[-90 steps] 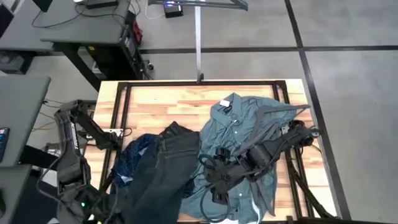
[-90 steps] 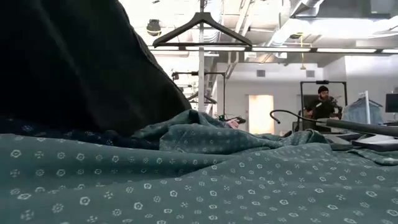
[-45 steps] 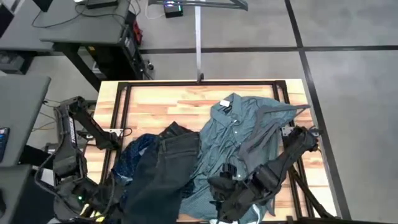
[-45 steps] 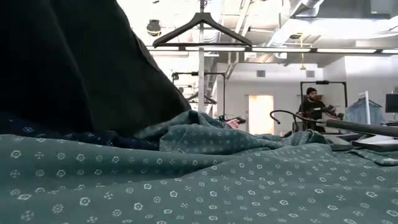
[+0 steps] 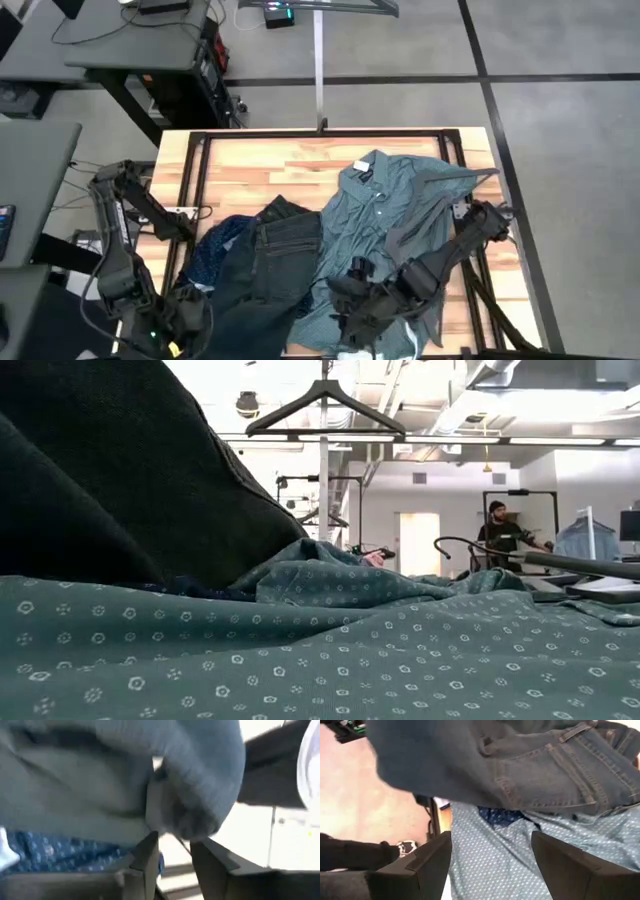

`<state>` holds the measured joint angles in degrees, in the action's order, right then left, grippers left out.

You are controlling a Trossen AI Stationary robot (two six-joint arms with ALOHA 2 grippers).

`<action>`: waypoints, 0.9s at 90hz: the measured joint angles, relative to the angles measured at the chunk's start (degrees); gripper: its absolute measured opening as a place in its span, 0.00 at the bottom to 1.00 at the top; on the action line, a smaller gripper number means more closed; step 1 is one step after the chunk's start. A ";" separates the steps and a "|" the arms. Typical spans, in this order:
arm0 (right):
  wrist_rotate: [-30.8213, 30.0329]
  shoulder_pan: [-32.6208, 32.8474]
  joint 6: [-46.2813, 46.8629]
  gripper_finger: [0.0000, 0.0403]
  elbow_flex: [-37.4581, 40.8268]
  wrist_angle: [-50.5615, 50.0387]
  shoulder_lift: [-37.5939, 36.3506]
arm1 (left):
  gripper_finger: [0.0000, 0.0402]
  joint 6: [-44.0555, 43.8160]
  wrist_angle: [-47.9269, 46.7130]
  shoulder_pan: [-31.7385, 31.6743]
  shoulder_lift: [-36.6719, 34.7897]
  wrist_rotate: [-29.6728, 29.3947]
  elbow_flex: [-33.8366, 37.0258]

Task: Hang clothes
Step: Hang the black pants on the rack

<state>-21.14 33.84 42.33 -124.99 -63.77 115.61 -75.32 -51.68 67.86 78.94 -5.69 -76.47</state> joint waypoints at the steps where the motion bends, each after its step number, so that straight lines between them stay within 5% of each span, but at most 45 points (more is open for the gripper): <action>1: 0.05 -0.26 -0.19 0.65 0.00 0.00 0.00 | 0.26 -0.37 0.15 -0.08 -0.04 0.18 -0.01; 47: 11.28 -22.12 -21.87 0.65 0.48 6.49 -0.03 | 0.27 -4.64 -0.90 -2.83 -2.50 -3.85 -0.28; 66: 22.91 -29.99 -28.89 0.65 10.65 20.96 0.04 | 0.26 -1.89 -1.79 -4.58 -7.08 -8.56 -0.28; 81: 26.07 -34.75 -30.01 0.65 21.71 33.16 0.06 | 0.26 -1.69 -1.92 -6.19 -9.58 -16.64 -0.28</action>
<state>4.93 -0.91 12.32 -103.28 -30.61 115.67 -77.01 -53.60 61.67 69.36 -22.34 -76.75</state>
